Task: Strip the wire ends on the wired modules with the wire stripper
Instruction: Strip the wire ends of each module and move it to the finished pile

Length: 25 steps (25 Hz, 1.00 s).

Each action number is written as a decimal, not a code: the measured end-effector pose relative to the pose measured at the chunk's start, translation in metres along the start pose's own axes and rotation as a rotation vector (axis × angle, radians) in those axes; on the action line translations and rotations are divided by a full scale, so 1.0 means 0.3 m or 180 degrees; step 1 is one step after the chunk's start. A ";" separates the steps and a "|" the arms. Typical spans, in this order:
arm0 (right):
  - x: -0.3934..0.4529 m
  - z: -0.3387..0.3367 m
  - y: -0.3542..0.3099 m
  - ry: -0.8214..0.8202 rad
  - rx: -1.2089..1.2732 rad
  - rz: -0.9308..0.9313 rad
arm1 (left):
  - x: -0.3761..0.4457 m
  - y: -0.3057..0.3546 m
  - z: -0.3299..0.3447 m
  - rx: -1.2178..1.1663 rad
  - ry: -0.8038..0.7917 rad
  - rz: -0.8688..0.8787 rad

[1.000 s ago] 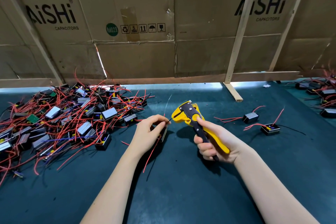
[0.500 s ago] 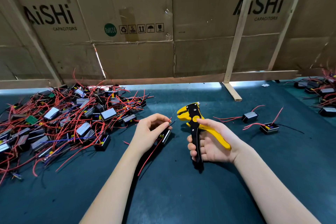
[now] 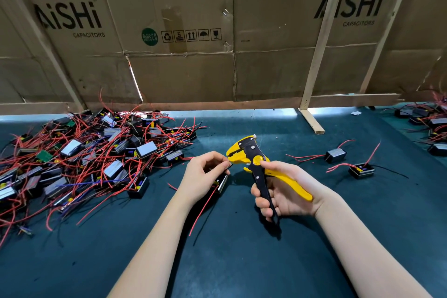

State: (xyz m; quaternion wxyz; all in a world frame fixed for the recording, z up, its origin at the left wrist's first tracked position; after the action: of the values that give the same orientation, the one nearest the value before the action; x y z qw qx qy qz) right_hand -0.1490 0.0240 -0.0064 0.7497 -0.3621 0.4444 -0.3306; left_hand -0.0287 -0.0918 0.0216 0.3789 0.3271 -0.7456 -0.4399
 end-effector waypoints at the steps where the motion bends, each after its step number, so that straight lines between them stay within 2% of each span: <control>1: 0.002 -0.001 0.000 0.0028 -0.0008 0.0006 | 0.000 0.001 0.001 -0.0002 0.0000 -0.0013; 5: 0.009 -0.012 0.007 0.0161 -0.0088 0.0001 | -0.003 0.003 -0.007 -0.0016 -0.0013 -0.0028; 9: 0.009 -0.051 -0.008 0.0580 0.0171 -0.0046 | -0.005 -0.005 -0.009 0.0115 -0.0009 -0.0042; 13: 0.013 -0.044 -0.009 0.0412 0.0434 -0.0250 | -0.002 -0.015 -0.011 0.0165 0.0006 -0.0079; 19: 0.009 -0.046 0.004 0.0454 0.0934 -0.0170 | -0.003 -0.026 -0.104 0.0749 0.0689 -0.0248; 21: 0.009 -0.044 0.005 0.0486 0.0974 -0.0147 | -0.017 -0.007 -0.150 0.0647 0.0974 -0.0270; 23: 0.010 -0.042 0.007 0.0527 0.1002 -0.0123 | -0.014 0.068 -0.159 0.0358 0.1059 -0.0101; 25: 0.013 -0.044 0.006 0.0555 0.1060 -0.0115 | 0.028 0.202 -0.114 0.0340 0.0946 0.0312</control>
State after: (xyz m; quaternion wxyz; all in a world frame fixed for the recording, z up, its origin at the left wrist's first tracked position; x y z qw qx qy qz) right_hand -0.1592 0.0186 -0.0141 0.7518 -0.2109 0.4403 -0.4432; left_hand -0.0131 -0.0885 0.0900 0.4881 0.3716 -0.7187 -0.3274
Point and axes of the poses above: each hand's wrist, its own x-axis towards the middle knuckle, its own z-axis out of the palm, y = z × x, the point moved 9 cm from there along x, towards the middle knuckle, and after that the axes turned 1 degree about -z, right-handed, at the moved point
